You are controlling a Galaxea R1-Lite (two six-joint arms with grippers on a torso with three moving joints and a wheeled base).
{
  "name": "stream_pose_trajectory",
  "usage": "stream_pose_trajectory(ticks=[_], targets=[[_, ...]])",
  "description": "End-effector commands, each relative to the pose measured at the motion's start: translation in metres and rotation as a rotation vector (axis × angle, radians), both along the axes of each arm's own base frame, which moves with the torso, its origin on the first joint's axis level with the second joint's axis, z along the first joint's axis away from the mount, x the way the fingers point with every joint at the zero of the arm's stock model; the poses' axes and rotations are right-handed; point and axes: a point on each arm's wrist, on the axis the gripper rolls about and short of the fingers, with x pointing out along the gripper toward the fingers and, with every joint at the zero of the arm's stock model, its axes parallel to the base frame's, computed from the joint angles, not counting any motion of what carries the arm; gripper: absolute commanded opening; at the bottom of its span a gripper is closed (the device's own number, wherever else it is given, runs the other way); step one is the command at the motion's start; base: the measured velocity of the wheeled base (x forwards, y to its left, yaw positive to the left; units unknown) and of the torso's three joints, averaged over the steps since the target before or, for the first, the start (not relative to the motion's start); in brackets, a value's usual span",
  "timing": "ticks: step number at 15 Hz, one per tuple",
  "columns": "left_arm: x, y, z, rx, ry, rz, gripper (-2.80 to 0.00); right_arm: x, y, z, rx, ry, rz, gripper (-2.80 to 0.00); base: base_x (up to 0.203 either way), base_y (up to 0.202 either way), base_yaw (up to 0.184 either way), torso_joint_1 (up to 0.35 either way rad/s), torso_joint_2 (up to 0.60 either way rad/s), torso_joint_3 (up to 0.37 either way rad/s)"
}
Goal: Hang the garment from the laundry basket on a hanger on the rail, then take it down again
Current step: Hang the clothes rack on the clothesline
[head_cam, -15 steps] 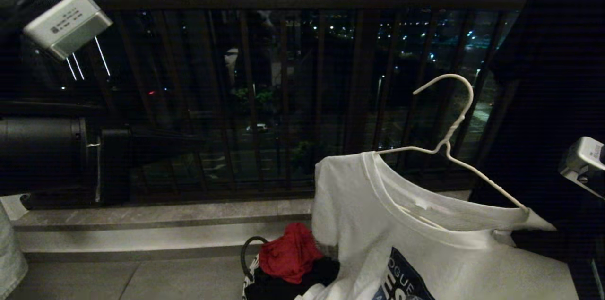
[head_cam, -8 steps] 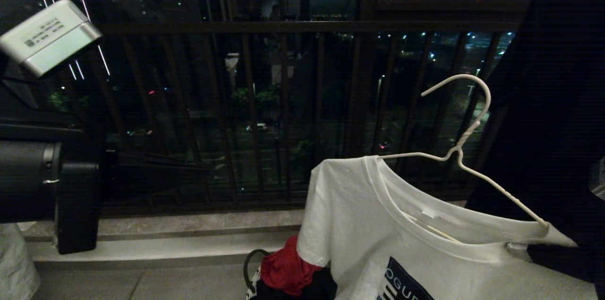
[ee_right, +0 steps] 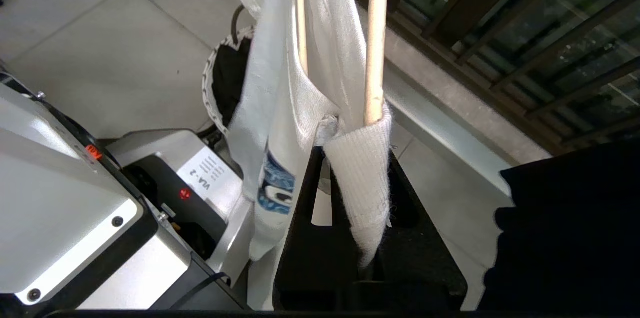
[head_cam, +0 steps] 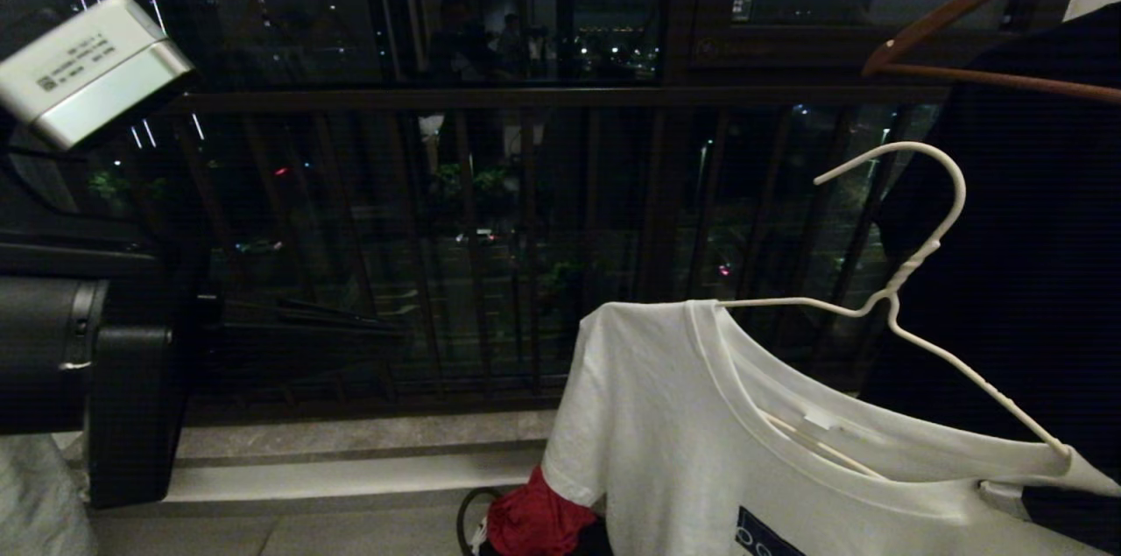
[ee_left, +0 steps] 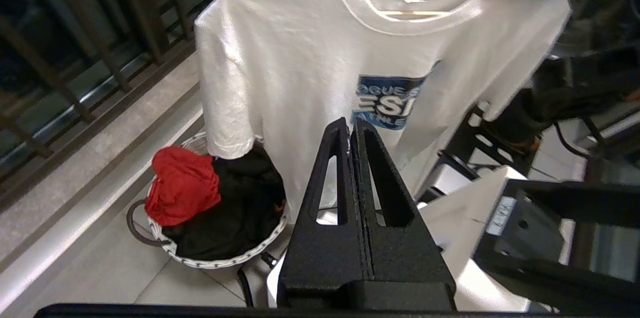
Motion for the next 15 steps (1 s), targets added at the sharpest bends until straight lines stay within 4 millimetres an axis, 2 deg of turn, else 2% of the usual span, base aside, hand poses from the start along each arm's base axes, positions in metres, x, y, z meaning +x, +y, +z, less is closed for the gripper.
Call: stream_pose_trajectory(ticks=[1,8,11,15], targets=[[-0.003,-0.002,0.0,-0.001,0.003,-0.021,-2.8,-0.006,-0.002,-0.001,0.004,-0.014,0.003,-2.8,0.0,0.0,0.0,0.22,-0.52,-0.302],[-0.006,-0.001,0.002,-0.01,-0.009,-0.032,-2.8,-0.016,-0.005,-0.004,-0.016,-0.03,0.016,-2.8,0.0,0.0,0.0,0.254,-0.57,-0.317],[-0.014,0.003,0.006,-0.027,-0.031,-0.044,-2.8,-0.019,-0.006,-0.003,-0.014,-0.04,0.016,-2.8,0.0,0.0,0.0,0.279,-0.61,-0.329],[-0.023,0.005,0.009,-0.041,-0.049,-0.07,-2.8,-0.02,-0.007,-0.003,-0.015,-0.038,0.014,-2.8,0.0,0.0,0.0,0.195,-0.4,-0.216]])
